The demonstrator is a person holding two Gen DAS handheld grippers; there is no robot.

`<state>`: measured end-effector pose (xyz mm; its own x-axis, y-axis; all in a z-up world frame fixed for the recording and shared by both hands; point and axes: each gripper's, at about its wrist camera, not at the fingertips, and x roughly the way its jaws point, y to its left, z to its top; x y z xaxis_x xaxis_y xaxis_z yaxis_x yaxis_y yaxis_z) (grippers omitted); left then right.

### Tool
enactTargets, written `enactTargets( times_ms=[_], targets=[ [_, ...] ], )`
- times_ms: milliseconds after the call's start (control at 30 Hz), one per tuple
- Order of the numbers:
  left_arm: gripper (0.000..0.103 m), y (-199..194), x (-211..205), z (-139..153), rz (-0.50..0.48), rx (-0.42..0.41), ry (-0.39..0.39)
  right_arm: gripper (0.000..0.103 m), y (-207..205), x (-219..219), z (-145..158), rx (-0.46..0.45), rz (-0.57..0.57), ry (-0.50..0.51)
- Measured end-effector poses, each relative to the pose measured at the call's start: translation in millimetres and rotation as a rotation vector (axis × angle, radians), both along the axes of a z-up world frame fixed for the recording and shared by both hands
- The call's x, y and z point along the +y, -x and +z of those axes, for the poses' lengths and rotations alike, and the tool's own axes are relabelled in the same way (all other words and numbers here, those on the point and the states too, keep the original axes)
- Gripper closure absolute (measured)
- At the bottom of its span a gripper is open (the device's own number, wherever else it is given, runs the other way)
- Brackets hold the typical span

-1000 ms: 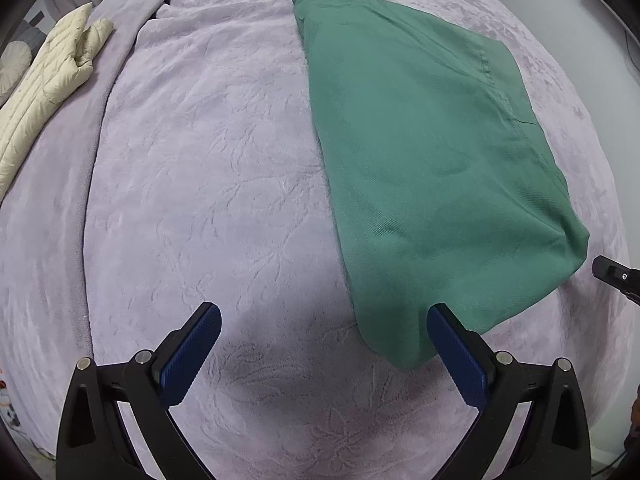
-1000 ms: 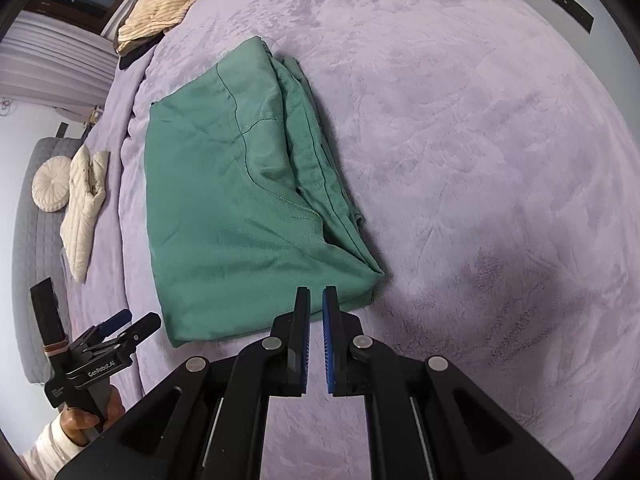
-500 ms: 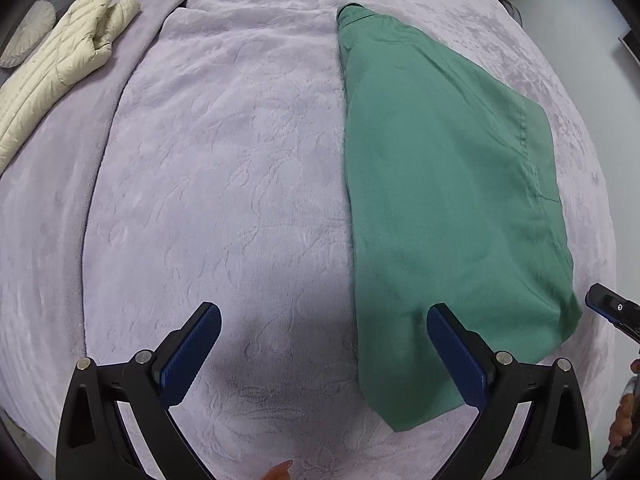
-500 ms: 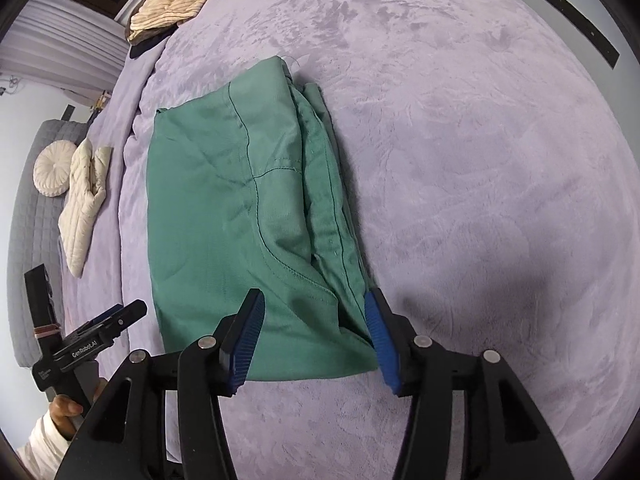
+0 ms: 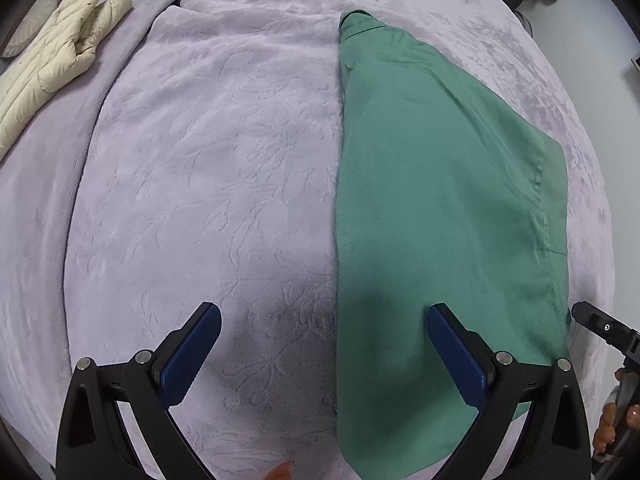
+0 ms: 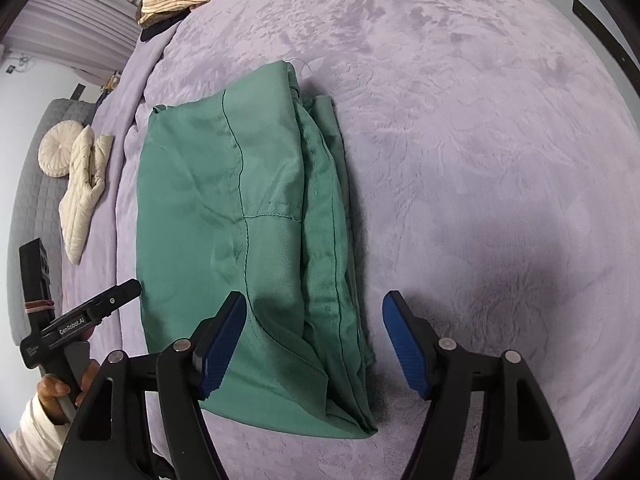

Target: Fold small clothes

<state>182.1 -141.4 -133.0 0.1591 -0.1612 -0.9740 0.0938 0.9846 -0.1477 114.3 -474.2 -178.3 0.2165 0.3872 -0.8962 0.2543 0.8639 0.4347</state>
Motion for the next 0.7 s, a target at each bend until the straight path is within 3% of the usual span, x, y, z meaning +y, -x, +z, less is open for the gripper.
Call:
enactTargets(
  times_ms=[167,467,700],
  targets=[
    [0.000,-2.4,-3.7,-3.0,0.009,-0.020,-0.039,0.026,-6.6,-9.9,-7.2,0.010,-0.001,-0.012],
    [0.000,-11.7,-6.0,-7.3,-0.011,0.003,0.003,0.024,-11.6,-19.8,-18.5,0.009,0.003,-0.074],
    [0.000,-36.0,3.7,-10.6,-0.011,0.038,0.229,0.022,-20.6,-29.9,-24.1,-0.023,0.006,-0.153]
  ],
)
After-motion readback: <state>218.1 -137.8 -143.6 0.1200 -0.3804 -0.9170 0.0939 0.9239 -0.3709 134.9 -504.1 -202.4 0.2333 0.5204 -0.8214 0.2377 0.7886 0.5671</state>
